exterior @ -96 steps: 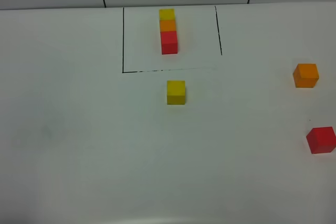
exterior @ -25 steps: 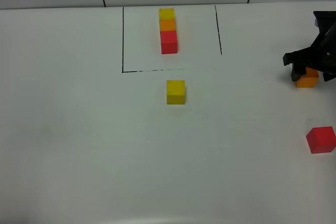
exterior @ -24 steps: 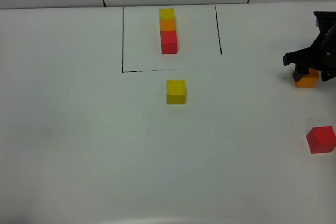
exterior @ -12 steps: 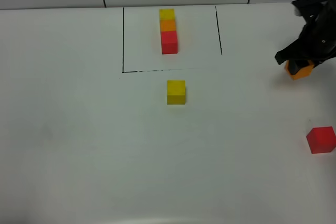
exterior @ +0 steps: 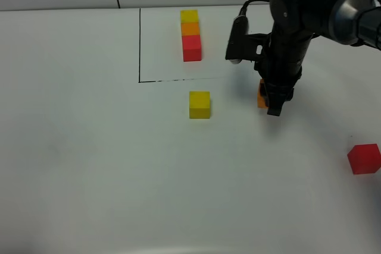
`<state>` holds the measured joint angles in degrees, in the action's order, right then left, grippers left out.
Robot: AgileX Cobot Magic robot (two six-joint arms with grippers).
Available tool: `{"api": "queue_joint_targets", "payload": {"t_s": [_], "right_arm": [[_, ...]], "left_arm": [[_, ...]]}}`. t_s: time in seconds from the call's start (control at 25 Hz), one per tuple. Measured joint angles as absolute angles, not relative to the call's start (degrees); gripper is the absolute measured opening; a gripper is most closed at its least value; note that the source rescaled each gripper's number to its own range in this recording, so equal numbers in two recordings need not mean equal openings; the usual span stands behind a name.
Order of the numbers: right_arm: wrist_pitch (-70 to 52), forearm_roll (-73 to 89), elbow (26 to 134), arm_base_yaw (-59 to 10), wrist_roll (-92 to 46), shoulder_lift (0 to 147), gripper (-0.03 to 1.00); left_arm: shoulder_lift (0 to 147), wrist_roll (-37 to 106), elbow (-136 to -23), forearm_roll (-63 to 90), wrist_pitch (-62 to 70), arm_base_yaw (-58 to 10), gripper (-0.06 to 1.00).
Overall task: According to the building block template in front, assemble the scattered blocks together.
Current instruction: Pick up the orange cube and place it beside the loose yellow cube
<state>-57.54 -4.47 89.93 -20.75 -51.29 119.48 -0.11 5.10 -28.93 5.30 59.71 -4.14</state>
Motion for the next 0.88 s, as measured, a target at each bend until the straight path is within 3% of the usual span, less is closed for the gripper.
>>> {"api": "queue_joint_targets", "payload": {"t_s": [0.44,0.88], "right_arm": [[-57.7,1.2,98.1,-23.0,-59.8,126.9,0.03],[-54.4,2.7,98.6,-25.3,-59.7,129.9,0.03]], "left_arm": [[-0.1,5.0,-28.9,5.3,59.7,-4.1,0.04],[-0.1,5.0,-28.9,5.3,59.7,-4.1,0.04]]}}
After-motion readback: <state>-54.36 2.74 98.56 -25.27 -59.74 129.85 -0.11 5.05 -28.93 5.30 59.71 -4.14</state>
